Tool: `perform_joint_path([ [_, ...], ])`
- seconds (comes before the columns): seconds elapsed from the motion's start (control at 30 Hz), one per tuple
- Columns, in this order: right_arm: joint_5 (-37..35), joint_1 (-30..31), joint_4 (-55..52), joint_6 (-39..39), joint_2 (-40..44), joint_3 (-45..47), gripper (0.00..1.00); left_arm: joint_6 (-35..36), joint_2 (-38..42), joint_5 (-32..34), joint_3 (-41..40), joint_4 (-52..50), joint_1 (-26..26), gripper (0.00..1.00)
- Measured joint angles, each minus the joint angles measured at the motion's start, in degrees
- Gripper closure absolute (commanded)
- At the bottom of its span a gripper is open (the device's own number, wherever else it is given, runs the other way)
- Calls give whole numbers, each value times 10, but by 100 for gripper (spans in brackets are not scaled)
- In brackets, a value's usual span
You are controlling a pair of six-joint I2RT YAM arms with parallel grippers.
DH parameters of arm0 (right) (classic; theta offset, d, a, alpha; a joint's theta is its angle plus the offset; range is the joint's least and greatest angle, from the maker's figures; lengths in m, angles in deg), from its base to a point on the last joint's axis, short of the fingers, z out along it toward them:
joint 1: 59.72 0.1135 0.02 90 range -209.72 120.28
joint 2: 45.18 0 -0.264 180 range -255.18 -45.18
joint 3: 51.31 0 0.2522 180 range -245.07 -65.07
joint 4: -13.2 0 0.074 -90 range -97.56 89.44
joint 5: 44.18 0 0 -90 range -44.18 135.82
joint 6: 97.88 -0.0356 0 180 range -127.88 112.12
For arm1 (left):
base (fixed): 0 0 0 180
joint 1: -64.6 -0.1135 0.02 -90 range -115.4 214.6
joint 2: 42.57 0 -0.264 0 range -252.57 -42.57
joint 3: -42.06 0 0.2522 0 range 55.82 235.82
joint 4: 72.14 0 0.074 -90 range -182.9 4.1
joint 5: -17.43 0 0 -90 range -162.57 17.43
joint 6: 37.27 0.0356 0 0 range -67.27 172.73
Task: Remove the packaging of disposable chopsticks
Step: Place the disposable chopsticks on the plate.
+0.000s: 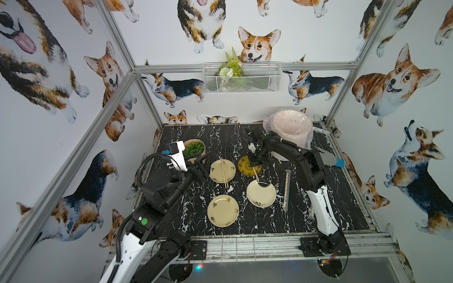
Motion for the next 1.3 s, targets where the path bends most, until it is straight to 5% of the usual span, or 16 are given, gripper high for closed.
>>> perform_joint_path([
  [0.63,13,-5,-2,2,-37,-49,99,4,-5,4,-3,0,0,36],
  [1.3,-10,-5,-22,13,-33,-70,81,4,-11,3,-3,0,0,36],
])
